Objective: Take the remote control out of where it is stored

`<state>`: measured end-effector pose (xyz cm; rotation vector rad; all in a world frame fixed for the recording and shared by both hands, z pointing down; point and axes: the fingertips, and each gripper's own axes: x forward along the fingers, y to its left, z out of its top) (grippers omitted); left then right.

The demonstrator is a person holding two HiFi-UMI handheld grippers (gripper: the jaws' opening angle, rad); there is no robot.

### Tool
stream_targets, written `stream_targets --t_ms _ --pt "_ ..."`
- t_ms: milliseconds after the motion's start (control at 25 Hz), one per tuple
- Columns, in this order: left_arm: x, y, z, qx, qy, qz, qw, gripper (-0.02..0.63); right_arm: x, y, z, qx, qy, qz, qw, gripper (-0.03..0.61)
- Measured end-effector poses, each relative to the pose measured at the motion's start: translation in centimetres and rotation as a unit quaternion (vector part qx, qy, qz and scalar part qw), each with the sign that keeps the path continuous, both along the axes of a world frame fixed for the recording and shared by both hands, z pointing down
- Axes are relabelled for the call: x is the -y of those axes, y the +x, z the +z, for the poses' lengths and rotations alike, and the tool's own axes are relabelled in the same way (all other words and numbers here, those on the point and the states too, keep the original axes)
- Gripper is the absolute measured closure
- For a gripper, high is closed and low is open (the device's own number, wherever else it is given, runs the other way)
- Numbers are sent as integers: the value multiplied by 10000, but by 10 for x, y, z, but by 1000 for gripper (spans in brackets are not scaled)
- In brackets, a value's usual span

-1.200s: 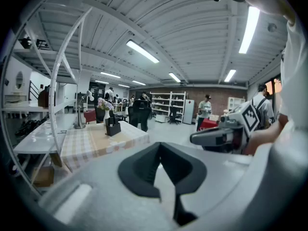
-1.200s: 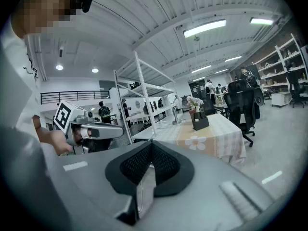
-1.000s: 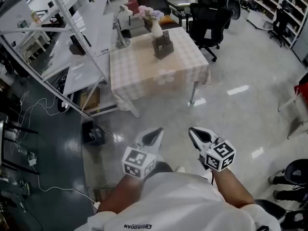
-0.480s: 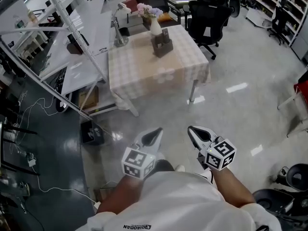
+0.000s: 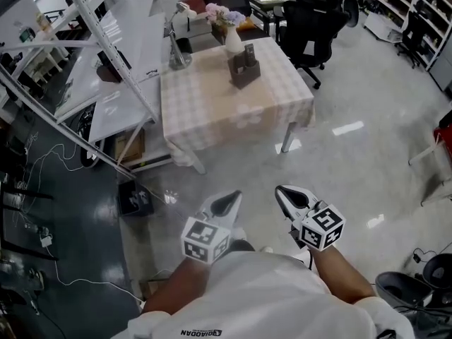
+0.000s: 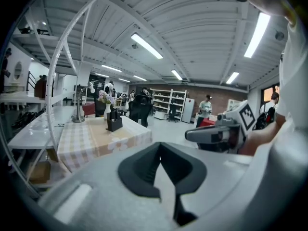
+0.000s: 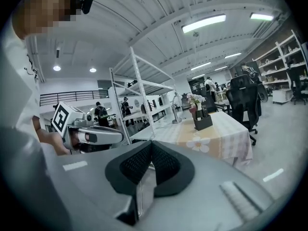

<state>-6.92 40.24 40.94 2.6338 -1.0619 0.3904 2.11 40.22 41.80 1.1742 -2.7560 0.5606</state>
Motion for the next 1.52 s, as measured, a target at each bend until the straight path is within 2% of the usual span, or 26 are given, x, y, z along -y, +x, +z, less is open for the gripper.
stream_targets --t_ms 320,560,920,1520 --pt "76 -21 -8 38 104 12 9999 611 67 -14 -7 -90 -22 133 9999 572" --pt "113 -33 -6 16 106 132 9999 611 101 -26 -3 -200 -54 273 9994 572" --pt "140 -43 -1 85 277 572 9979 611 124 -51 3 -325 -7 405 9986 573" --pt "180 -54 12 -13 60 325 9995 611 167 -63 15 -407 -121 193 9989 573"
